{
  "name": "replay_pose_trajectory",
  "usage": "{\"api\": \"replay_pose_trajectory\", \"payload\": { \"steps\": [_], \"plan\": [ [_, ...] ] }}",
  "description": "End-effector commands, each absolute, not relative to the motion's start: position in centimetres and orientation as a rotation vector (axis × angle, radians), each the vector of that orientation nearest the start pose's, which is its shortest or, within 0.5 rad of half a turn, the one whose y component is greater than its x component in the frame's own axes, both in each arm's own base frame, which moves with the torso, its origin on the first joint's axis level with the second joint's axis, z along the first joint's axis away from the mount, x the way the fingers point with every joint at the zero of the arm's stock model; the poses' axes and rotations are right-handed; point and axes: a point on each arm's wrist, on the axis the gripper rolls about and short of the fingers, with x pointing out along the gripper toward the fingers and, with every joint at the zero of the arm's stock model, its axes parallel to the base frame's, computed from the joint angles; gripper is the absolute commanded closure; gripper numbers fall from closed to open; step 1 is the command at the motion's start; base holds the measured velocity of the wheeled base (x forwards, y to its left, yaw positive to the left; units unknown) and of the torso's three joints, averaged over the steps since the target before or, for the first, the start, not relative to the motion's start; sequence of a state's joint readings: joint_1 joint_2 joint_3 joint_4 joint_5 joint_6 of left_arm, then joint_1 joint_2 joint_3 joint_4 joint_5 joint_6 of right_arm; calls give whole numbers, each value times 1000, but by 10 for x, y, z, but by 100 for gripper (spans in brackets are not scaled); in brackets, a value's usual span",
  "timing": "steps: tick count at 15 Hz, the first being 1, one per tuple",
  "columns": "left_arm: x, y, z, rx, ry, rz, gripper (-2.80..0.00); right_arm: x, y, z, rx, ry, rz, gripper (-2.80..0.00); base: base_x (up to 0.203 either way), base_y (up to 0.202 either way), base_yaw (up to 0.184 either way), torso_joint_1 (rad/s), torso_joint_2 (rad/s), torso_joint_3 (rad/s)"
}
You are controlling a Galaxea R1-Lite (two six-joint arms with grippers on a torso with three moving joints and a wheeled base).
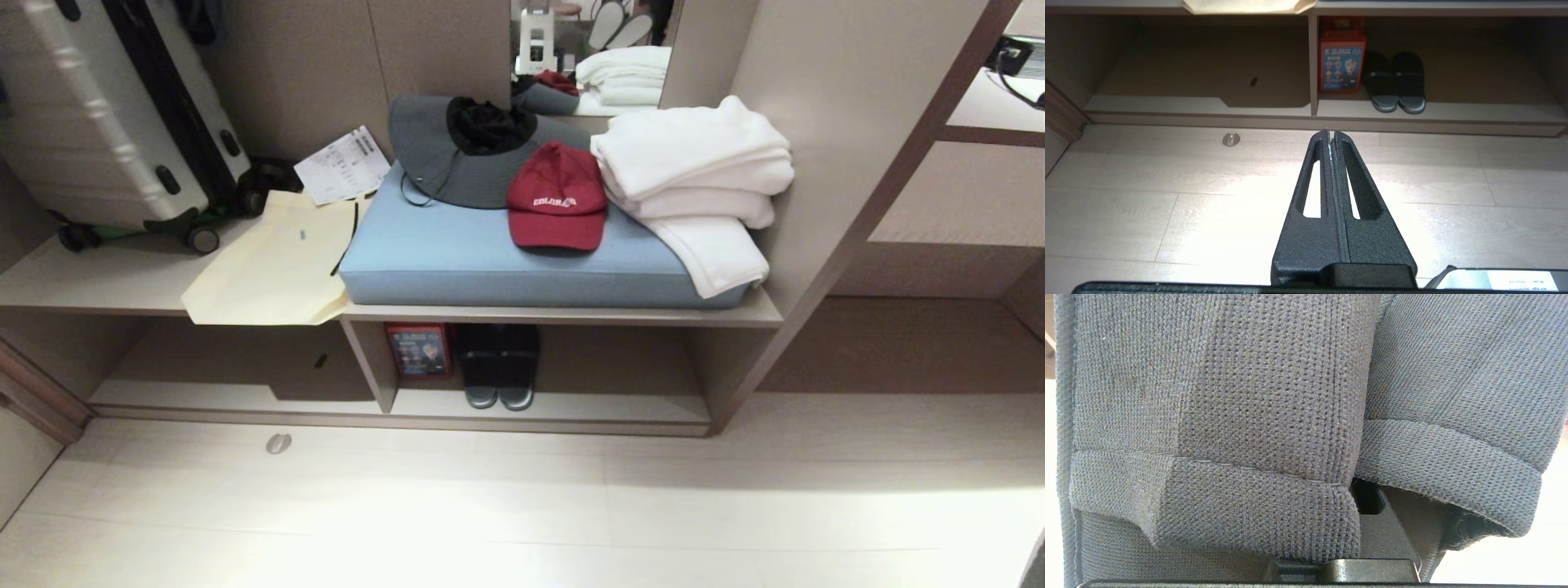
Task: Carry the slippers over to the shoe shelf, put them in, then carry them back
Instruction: Place the slippers into the shoe cabinet
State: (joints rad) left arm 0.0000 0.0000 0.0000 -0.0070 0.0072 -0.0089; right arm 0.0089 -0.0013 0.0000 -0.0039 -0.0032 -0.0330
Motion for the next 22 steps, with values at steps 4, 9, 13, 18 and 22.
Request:
{"api": "replay_pose_trajectory", "payload": {
  "steps": [4,9,13,18,22],
  "plan": [
    [-23,0,76,-9,-6,9,0,-23,0,76,-34,-5,6,0,0,0,0,4,4,-199],
    [-23,0,76,-9,-6,9,0,-23,0,76,-32,-5,5,0,0,0,0,3,1,-200],
    [-23,0,76,-9,-6,8,0,-23,0,76,-32,-5,5,0,0,0,0,1,2,-193],
    [-23,0,76,-9,-6,9,0,-23,0,76,-32,-5,5,0,0,0,0,-2,6,-201],
    [-23,0,76,-9,-6,8,0,-23,0,76,-32,-5,5,0,0,0,0,3,3,-196]
  ]
}}
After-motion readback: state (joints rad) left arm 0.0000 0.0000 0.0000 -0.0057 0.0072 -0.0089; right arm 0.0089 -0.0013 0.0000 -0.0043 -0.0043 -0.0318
